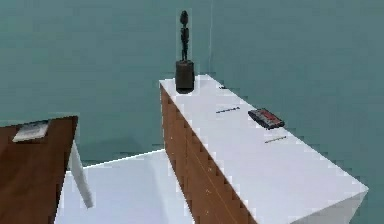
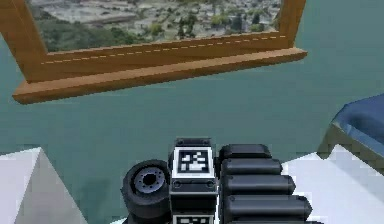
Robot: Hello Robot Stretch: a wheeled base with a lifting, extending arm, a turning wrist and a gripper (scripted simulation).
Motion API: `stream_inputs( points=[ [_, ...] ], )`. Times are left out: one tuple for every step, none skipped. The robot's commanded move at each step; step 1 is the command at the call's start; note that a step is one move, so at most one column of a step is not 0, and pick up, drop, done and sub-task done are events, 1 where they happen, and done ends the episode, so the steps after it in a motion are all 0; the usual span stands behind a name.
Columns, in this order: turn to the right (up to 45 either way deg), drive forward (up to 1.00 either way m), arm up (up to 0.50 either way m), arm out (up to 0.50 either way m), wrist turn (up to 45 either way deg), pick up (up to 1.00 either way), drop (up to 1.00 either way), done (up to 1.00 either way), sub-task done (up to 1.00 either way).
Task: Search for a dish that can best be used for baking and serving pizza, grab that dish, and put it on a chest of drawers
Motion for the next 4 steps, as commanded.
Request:
stream_inputs(
  points=[
    [-3.0,0.0,0.0,0.0,0.0,0.0,0.0,0.0,0.0],
    [45.0,0.0,0.0,0.0,0.0,0.0,0.0,0.0,0.0],
    [9.0,0.0,0.0,0.0,0.0,0.0,0.0,0.0,0.0],
    [0.0,0.15,0.0,0.0,0.0,0.0,0.0,0.0,0.0]
  ],
)
